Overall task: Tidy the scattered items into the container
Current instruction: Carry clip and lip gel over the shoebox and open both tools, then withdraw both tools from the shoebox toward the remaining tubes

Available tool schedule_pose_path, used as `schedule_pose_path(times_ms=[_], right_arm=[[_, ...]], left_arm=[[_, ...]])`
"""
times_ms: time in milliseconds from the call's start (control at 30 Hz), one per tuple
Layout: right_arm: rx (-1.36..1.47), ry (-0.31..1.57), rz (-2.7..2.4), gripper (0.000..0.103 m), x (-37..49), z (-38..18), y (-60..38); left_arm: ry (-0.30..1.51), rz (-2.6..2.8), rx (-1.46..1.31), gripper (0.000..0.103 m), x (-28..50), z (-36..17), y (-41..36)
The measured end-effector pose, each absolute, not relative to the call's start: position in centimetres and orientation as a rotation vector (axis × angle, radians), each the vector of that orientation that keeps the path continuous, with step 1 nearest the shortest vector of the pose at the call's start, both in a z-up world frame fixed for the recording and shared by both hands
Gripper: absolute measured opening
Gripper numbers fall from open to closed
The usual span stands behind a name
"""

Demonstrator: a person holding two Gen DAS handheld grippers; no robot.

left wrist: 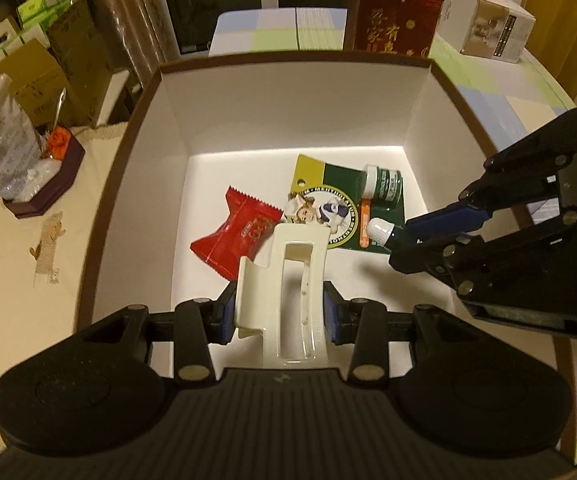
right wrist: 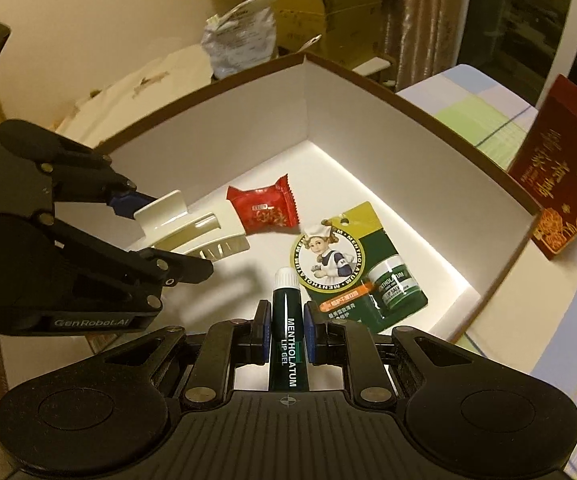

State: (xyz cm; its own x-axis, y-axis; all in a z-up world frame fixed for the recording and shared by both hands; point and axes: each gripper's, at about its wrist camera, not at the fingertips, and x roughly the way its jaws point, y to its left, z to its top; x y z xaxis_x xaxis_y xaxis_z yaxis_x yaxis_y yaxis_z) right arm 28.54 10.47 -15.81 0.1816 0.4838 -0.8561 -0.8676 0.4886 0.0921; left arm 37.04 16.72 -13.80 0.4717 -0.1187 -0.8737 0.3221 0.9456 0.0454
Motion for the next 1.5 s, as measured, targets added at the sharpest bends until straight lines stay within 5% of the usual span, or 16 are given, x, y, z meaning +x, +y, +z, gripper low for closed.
schedule_pose_path(times_ms=[267,367,400,467,533,1167,1267,1500], right_arm=[[-0.576,0.965,1.021,0.019,29.0,-17.3,11.9],[-0.64,0.941,1.028,0.02,28.8,-17.6,12.2],[-0.656,0.933,1.036,0.024,28.7,-17.7,12.2],[-0.671,0.925,1.065,0.075,28.5,-17.6,12.1],[-0.687,0.858,1.099,0.084,27.6,-17.1,11.7],[-0.709,0.853,1.12,0.084,26.0,-14.7,9.8],[-0.691,0.82,1.117,0.103,25.3,-13.8,9.1],[-0.632,0.749,1.117,0.103,23.8,-11.2,7.1]], left_arm=[[1.087,-0.274,0.253,0.036,37.8,-15.4,16.4],[1.103,-0.261,0.26,0.053,38.3,-15.9,16.5],[1.102,-0.255,0.263,0.057,38.3,-15.9,16.5],[1.102,-0.251,0.267,0.062,38.3,-15.9,16.5],[1.105,-0.246,0.268,0.066,38.2,-15.8,16.6],[1.136,-0.241,0.276,0.084,35.3,-13.6,16.5],[1.133,-0.22,0.266,0.084,34.5,-12.7,16.4],[1.089,-0.192,0.266,0.09,32.1,-10.2,16.0]])
